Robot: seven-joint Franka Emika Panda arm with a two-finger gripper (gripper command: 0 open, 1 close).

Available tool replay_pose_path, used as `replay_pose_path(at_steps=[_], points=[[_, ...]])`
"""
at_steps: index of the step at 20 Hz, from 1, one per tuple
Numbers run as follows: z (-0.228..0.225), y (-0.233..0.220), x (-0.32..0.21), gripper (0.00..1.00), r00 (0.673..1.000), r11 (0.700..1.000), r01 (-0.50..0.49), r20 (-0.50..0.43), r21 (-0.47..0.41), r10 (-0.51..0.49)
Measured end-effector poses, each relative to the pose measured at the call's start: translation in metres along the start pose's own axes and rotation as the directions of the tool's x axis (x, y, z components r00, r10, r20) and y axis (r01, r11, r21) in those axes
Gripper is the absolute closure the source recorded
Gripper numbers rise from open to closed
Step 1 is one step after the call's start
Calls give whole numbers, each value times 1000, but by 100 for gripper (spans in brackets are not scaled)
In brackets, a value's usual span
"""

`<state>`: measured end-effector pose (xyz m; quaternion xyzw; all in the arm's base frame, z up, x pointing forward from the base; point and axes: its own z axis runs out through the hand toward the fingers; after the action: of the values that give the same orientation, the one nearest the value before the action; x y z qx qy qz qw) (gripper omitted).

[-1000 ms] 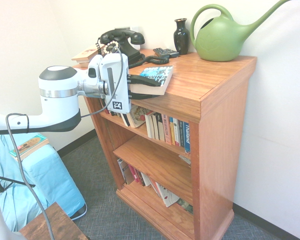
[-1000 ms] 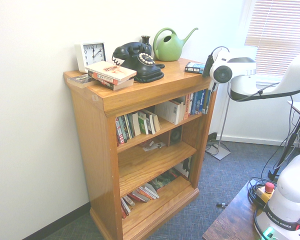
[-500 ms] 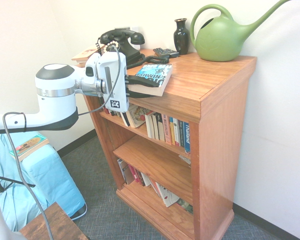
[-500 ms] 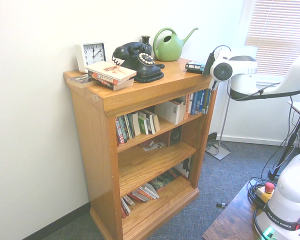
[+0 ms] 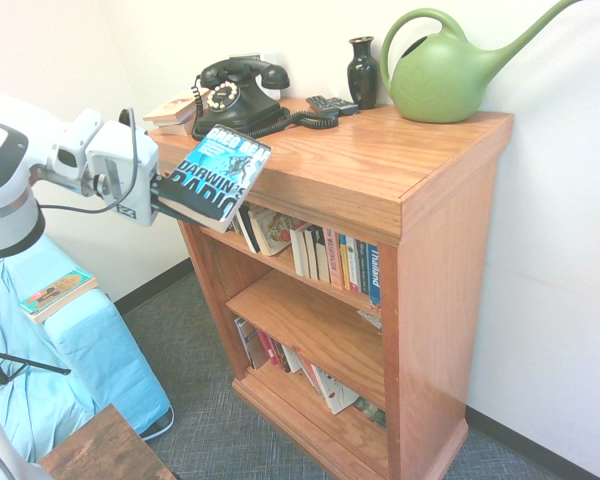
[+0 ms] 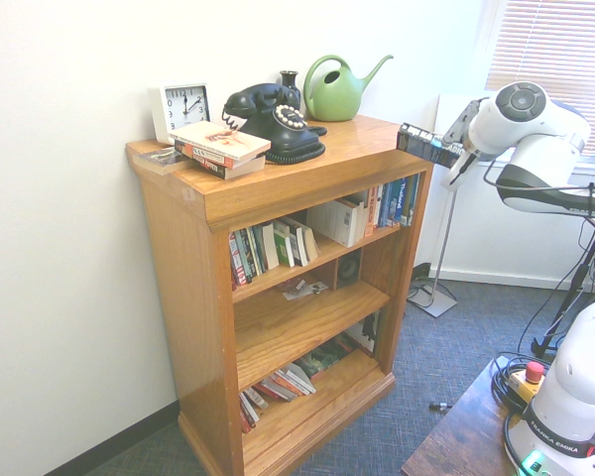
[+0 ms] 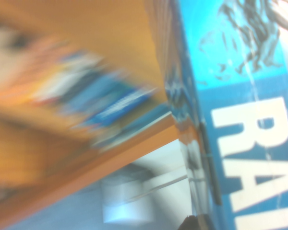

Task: Put the book on the shelf

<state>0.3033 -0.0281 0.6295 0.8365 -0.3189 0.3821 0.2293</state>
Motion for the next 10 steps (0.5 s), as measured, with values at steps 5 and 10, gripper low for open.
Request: replay_pose_path(at_steps=[5,10], points=[[2,7,-89,100,970,987,-114,229,111,86],[13,-19,-115,100,951,980,-125,302,155,74]])
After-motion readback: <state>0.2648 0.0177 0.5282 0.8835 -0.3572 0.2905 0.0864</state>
